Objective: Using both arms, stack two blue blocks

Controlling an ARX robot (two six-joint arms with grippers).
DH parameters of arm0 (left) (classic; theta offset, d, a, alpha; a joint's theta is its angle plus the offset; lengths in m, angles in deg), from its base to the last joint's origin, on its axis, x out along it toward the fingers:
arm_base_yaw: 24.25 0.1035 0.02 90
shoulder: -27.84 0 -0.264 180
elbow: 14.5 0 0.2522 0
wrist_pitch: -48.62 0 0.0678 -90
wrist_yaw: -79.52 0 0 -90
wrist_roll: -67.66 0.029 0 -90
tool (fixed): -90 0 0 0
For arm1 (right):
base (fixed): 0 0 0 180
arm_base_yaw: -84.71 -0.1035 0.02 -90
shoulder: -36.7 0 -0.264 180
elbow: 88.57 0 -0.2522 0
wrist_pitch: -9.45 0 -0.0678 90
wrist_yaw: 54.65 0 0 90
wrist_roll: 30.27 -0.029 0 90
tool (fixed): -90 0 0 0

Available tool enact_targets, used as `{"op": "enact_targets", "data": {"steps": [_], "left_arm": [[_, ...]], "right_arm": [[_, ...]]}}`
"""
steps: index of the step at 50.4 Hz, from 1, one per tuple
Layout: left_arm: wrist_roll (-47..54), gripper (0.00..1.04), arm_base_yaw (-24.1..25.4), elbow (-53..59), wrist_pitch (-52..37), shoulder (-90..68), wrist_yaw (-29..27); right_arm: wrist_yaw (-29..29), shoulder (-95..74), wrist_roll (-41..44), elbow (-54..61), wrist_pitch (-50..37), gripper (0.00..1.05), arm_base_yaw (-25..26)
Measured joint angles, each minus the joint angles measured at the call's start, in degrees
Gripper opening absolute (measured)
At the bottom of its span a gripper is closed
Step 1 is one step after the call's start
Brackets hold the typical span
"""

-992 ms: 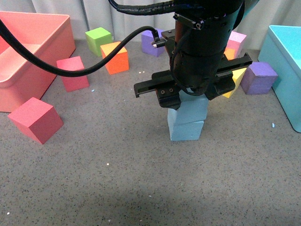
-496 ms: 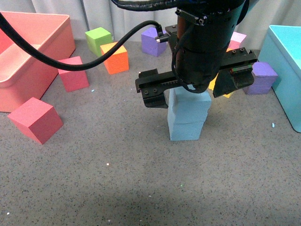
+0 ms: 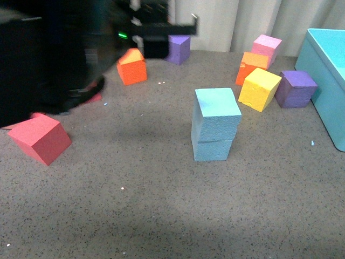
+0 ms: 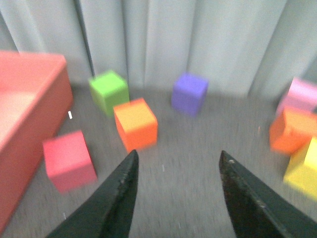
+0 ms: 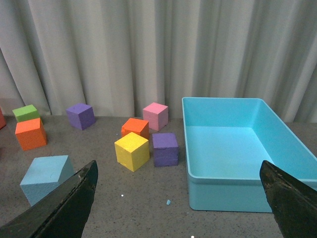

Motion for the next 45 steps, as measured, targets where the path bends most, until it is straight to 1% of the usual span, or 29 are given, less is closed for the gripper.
{"op": "enact_targets", "data": {"steps": [1,2,5,7,11,12,15,26,40,45], "left_arm": [[1.2,0.46,0.9,2.4,-4.9,1.3,0.6],[2.0,0.44,1.3,3.4,-6.6,2.1,0.9],[4.0,0.33,3.8,8.7,-11.7,7.3,2.8],[5.1,0.25,5.5,12.4,-12.8,10.9,4.0],[6.4,0.06,8.9,20.2,-13.6,16.0,8.0],[6.4,0.04,9.5,21.5,-14.8,16.3,8.8],[6.8,0.04,11.5,25.7,-16.0,18.1,11.3],[7.1,0.04,16.2,31.9,-13.7,27.1,15.4],[7.3,0.04,21.0,37.3,-6.9,38.9,20.2],[7.4,0.04,22.7,38.9,-2.9,44.7,21.8]], "right_arm": [[0.0,0.0,0.0,0.0,0.0,0.95,0.0],[0.0,0.0,0.0,0.0,0.0,0.95,0.0],[0.0,0.0,0.0,0.0,0.0,0.95,0.0],[-0.2,0.0,0.0,0.0,0.0,0.95,0.0],[-0.2,0.0,0.0,0.0,0.0,0.95,0.0],[-0.1,0.0,0.0,0.0,0.0,0.95,0.0],[-0.1,0.0,0.0,0.0,0.0,0.95,0.0],[-0.1,0.0,0.0,0.0,0.0,0.95,0.0],[-0.1,0.0,0.0,0.0,0.0,0.95,0.0],[-0.1,0.0,0.0,0.0,0.0,0.95,0.0]]}}
